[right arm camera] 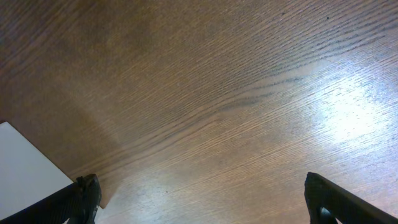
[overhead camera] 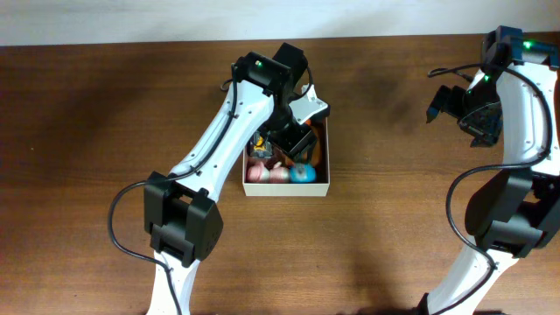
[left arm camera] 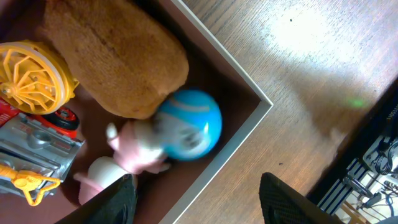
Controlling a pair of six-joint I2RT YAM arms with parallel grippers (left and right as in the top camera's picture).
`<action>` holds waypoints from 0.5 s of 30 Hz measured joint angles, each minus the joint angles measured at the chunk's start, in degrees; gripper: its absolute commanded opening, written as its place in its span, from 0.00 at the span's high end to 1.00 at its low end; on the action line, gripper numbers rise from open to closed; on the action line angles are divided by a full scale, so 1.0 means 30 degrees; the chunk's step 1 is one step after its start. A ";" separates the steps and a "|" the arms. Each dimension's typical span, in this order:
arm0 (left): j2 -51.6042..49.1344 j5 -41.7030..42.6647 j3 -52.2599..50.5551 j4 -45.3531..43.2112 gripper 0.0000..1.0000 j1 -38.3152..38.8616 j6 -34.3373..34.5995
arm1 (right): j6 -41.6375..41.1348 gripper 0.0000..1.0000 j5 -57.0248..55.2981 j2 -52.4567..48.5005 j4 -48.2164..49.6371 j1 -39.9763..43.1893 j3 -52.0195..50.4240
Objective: Pack container
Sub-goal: 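Carry the blue ball right into the box's front-right corner, then open the left gripper and lift it out of the box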
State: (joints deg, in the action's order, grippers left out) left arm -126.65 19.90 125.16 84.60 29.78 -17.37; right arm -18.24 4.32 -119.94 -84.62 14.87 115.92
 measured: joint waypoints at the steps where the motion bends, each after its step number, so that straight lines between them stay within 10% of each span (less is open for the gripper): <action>1: 0.0000 0.0000 0.0000 0.0000 0.35 0.0022 0.0000 | 0.0000 0.01 -0.0007 0.0000 0.0000 0.0000 0.0000; 6: 0.0000 0.0007 0.0000 -0.0175 0.22 0.0175 0.0087 | -0.0007 0.01 -0.0007 0.0000 0.0000 0.0000 0.0000; 8: 0.0000 0.0015 0.0000 -0.0510 0.00 0.0321 0.0284 | 0.0007 0.01 -0.0007 0.0000 0.0000 0.0000 0.0000; 15: 0.0000 0.0058 0.0007 -0.1851 0.00 0.0590 0.1566 | -0.0007 0.01 0.0000 0.0000 0.0000 0.0000 0.0000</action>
State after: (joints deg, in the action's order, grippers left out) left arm -126.65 20.08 125.19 79.05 31.55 -12.67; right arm -18.26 4.32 -119.94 -84.62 14.87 115.92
